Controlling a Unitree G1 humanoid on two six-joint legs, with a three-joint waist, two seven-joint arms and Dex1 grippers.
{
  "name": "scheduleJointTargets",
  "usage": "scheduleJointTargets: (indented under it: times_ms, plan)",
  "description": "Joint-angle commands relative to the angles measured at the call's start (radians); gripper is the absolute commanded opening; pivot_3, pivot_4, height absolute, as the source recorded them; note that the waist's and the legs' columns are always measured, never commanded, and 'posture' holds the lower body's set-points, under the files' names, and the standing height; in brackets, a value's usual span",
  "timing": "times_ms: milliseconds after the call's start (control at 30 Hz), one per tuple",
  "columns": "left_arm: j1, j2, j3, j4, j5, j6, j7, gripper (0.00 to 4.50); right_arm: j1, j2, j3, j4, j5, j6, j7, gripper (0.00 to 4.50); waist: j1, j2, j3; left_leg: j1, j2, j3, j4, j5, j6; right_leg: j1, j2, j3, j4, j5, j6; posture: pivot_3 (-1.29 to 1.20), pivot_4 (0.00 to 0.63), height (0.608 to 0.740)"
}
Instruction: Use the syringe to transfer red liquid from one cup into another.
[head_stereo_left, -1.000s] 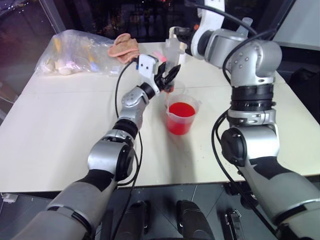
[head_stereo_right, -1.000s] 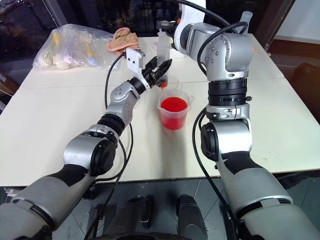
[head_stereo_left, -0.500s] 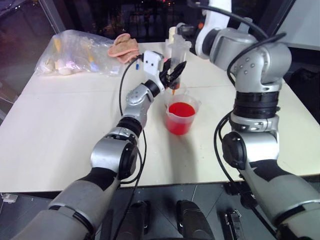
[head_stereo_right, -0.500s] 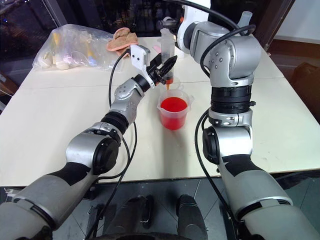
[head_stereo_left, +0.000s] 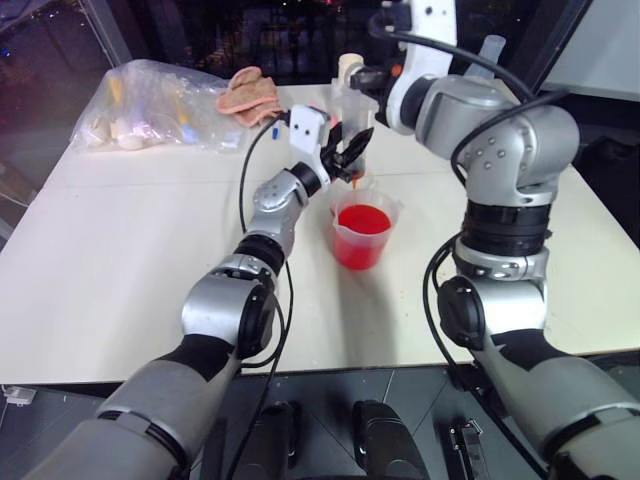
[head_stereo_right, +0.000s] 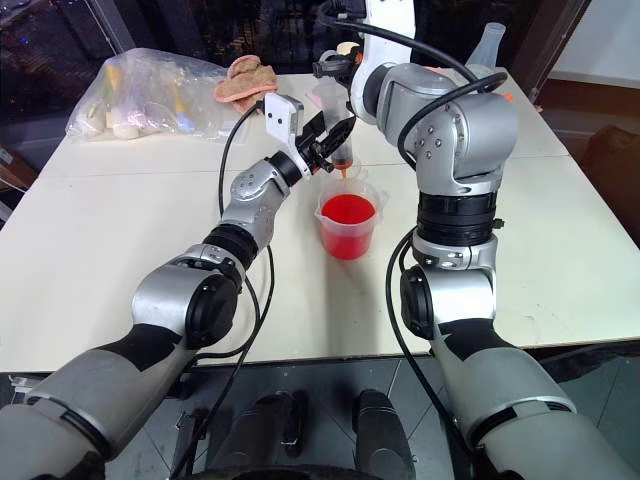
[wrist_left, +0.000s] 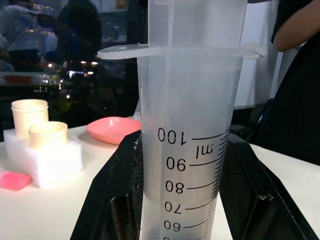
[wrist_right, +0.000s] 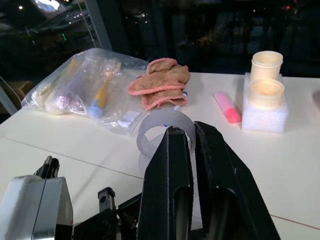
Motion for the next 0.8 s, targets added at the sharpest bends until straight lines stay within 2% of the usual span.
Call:
scheduleJointTargets:
  times_ms: [33,800]
  plan:
    - [-0.090,-0.005,0.027,-0.038,-0.018,-0.010,0.027,1.55,0.027,0.053,0.022,-0.024,0.045,0.060,0.031,0.05,0.000,0.000,0.000,0.000,0.000,0.000,0.000,0.000,0.000,0.000,0.000,0.000,0.000,0.000,0.000,0.00,0.150,0.740]
    - [-0.115,0.026,0.044,-0.047,-0.026,-0.014,0.015,1.55,0.096,0.066,0.000,-0.032,0.019,0.078,0.030,0.05,0.000,0.000,0.000,0.000,0.000,0.000,0.000,0.000,0.000,0.000,0.000,0.000,0.000,0.000,0.000,0.00,0.150,0.740]
